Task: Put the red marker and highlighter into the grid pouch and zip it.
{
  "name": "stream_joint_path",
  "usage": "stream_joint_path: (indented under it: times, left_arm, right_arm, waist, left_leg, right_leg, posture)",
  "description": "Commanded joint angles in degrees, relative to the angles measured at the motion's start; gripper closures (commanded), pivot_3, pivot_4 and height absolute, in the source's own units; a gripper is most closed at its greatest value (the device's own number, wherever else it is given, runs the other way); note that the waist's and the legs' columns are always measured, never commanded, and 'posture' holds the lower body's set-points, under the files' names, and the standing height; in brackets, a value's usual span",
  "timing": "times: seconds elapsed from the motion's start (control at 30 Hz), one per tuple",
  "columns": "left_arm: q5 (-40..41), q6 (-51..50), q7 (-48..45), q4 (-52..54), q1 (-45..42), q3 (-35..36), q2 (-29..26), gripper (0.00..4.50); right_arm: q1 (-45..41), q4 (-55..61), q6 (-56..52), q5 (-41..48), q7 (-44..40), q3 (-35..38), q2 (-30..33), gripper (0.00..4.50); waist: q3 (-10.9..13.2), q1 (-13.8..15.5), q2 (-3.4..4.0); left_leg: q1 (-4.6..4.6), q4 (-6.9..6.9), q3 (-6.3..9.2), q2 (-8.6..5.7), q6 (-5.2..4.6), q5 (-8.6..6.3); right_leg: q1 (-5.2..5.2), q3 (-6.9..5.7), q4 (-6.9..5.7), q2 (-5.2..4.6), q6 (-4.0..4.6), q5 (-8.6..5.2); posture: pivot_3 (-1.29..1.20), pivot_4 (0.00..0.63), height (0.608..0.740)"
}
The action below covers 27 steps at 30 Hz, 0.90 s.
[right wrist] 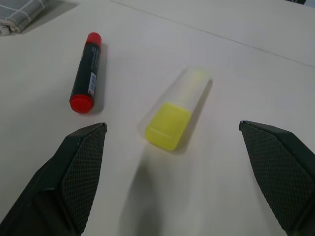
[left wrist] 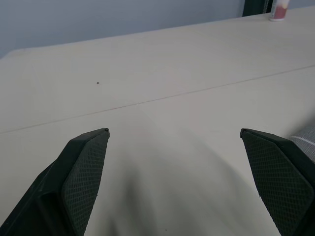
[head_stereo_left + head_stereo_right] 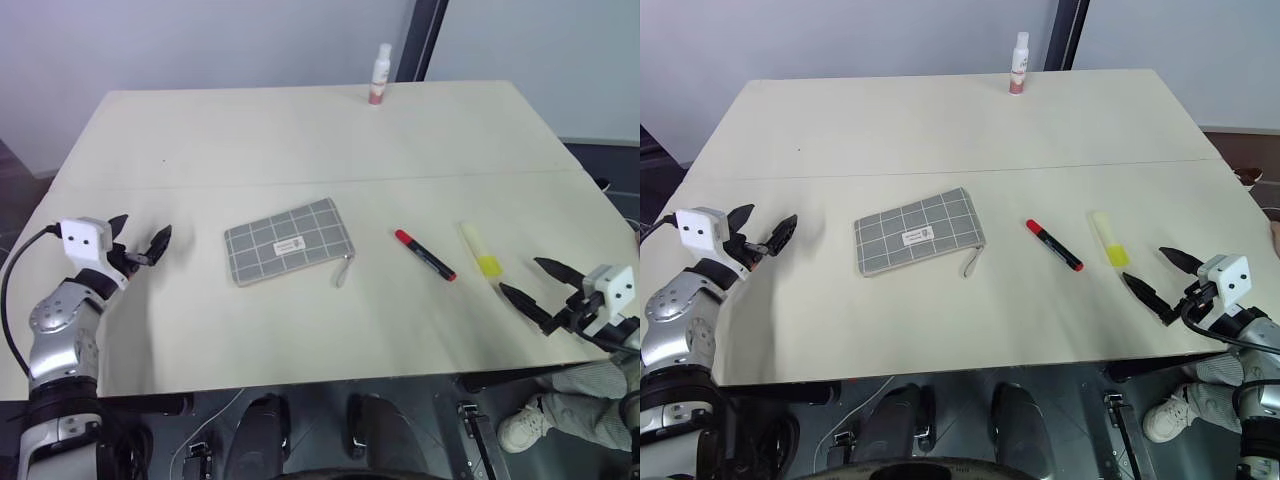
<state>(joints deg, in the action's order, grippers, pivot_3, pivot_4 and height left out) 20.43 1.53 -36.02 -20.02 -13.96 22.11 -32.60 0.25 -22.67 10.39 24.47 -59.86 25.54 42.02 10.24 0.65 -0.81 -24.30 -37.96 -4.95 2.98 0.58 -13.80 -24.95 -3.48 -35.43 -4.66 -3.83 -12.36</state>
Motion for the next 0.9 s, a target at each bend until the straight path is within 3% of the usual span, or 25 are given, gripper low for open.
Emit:
stream_joint_path:
  times: [0.03,0.4,0.9]
  left_arm:
    - [0.2,0.2,-0.2,0.8,-0.9,0.3,-0.9,0.00]
    - [1.5,0.2,-0.8,6.5,0.5,-0.4,0.6,0.00]
    - [0.7,4.3,-2.1,5.8,2.4,-0.5,0.3,0.00]
  right_arm:
    - [0.2,0.7,0.6,0.2,0.5,0.9,0.3,0.02]
    - [-0.1,0.3,0.8,-0.4,0.6,0.5,0.0,0.02]
    - [-0.6,1.1,-0.8,-0.2,0.6,-0.1,0.2,0.02]
  waist:
    - [0.0,0.0,0.00]
    - [0.0,0.0,0.00]
    - [0.0,0.0,0.00]
  left_leg:
    - [0.00,0.00,0.00,0.00,0.00,0.00]
    - [0.01,-0.01,0.00,0.00,0.00,0.00]
    - [0.04,-0.02,0.01,-0.01,0.00,0.00]
  right_leg:
    - [0.00,0.00,0.00,0.00,0.00,0.00]
    - [0.02,0.00,-0.01,0.00,0.00,0.00]
    - [0.04,0.00,-0.03,0.00,0.00,0.00]
  posture:
    - [0.00,0.150,0.740]
    - [0.00,0.150,0.740]
    - [0.00,0.150,0.740]
